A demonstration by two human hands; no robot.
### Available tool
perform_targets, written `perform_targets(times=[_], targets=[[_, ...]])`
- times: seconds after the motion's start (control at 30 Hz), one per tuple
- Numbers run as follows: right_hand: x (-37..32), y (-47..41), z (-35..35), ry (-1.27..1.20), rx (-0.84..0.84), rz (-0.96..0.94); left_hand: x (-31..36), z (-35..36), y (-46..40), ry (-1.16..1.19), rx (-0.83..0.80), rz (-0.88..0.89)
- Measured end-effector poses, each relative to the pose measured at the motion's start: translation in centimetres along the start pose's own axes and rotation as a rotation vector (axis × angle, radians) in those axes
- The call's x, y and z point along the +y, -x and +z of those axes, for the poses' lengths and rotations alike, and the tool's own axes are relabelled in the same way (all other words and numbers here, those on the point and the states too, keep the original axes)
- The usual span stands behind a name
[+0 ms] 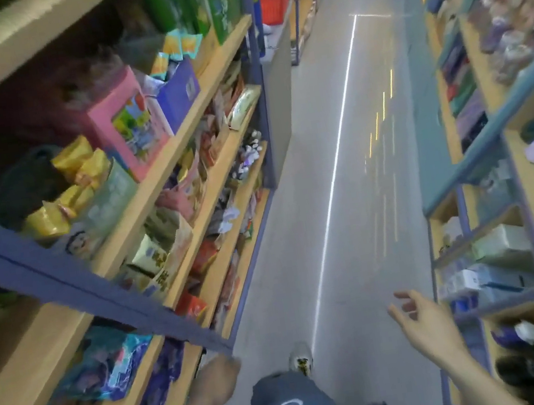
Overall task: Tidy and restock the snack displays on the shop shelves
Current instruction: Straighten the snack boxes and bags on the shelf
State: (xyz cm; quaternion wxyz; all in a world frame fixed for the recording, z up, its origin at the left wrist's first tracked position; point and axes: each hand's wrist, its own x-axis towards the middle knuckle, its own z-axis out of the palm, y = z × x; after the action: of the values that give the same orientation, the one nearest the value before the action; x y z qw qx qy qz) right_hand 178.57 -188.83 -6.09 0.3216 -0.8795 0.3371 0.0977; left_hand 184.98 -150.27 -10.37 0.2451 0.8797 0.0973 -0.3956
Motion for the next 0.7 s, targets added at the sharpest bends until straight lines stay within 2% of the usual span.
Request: perform_targets(times=[0.1, 0.23, 0.3, 0.47, 0.57, 0.7], targets=[[-2.1, -5.8, -2.2, 0.015, -0.015, 0.047, 9.8, -6.3, -7.2, -0.023, 0.046, 0.151], [-5.3, -13.8, -4.2, -0.028, 0.011, 0.051, 23.3, -14.3, -11.1, 0.028, 0.177, 0.328], [-7.2, -18.4, -4.9, -0.026, -0.005, 0.02, 27.6, -16.6, -12.9, 0.01, 0.24, 0.37], [-12.3, -31.1, -6.2, -0.004, -0.068, -0.064, 31.2, -17.7, -18.8, -0.011, 0.245, 0.253], [-16.6, -38.7, -7.2, -0.027, -0.132, -0.139, 31.4, -17.1, -21.3, 0.033, 0.221, 0.096], [-24.7, -46.7, -9.4, -0.034, -0.212, -0.308, 33.0, -16.6, -21.6, 0.184, 0.332, -0.081]])
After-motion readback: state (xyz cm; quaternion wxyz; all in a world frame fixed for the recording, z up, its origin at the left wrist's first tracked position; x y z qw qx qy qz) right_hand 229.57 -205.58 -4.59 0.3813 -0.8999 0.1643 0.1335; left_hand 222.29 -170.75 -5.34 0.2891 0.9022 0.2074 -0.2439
